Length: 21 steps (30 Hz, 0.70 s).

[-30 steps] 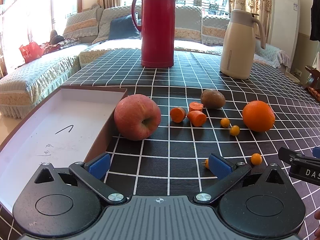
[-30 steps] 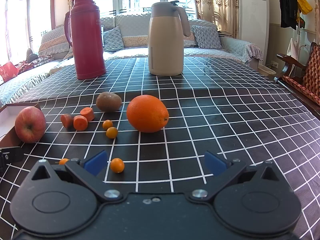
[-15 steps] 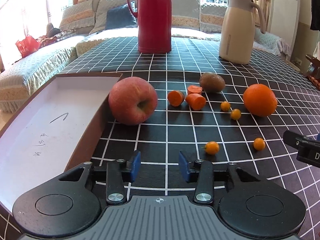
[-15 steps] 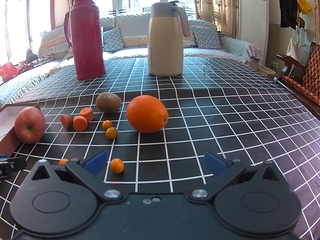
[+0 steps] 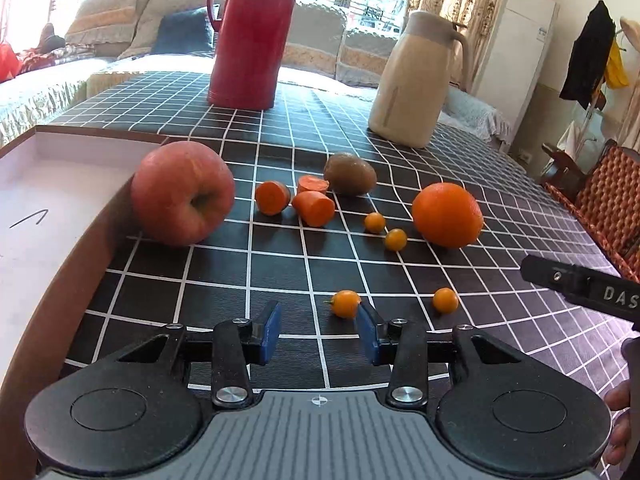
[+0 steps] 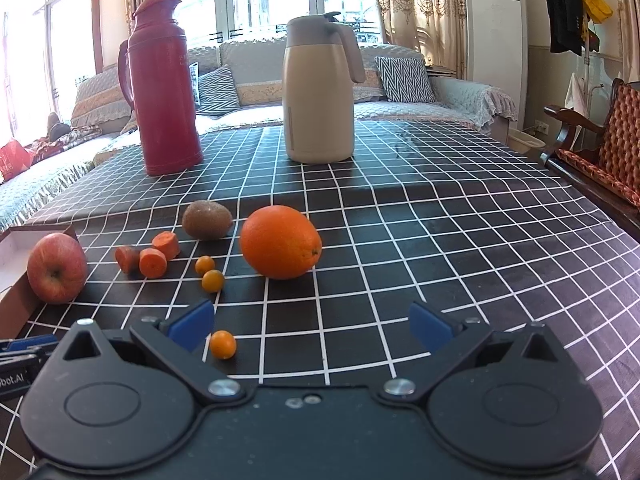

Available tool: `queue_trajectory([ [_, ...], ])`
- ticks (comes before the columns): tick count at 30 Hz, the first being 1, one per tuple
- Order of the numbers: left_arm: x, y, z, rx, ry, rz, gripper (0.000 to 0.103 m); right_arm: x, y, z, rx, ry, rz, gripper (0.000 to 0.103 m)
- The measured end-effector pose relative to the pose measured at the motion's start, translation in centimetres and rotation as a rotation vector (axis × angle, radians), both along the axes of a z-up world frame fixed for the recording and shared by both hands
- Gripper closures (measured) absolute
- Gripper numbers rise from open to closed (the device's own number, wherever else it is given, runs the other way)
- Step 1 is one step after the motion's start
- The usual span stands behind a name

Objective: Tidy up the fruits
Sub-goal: 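Move the left tool to a small kumquat and close its fingers on it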

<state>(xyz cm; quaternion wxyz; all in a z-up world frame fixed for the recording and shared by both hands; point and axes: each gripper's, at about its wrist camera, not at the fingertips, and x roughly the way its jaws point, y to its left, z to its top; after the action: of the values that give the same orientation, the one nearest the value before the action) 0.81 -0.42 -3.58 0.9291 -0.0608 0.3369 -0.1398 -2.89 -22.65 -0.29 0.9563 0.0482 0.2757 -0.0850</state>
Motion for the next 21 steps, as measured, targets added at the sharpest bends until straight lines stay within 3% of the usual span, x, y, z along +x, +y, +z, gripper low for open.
queue_trajectory([
  [3, 1.6, -1.8, -0.7, 0.041, 0.047, -0.002, 0.061, -0.1, -0.1, 0.2, 0.002, -0.011, 0.006, 0.0],
  [7, 2.0, -4.4, -1.2, 0.133, 0.02, 0.022, 0.061, -0.1, -0.4, 0.0, -0.005, -0.002, 0.004, 0.0],
  [10, 2.1, -4.7, -1.1, 0.127, 0.018, 0.044, 0.062, -0.3, -0.7, 0.0, -0.013, 0.0, 0.0, 0.0],
  [15, 2.4, -4.7, -1.2, 0.165, 0.012, 0.075, 0.073, -0.5, -1.1, 0.1, -0.018, -0.003, -0.006, 0.0],
  [21, 2.6, -4.9, -1.2, 0.191, 0.01, 0.081, 0.078, -0.4, -0.6, 0.0, -0.027, 0.001, 0.005, 0.0],
])
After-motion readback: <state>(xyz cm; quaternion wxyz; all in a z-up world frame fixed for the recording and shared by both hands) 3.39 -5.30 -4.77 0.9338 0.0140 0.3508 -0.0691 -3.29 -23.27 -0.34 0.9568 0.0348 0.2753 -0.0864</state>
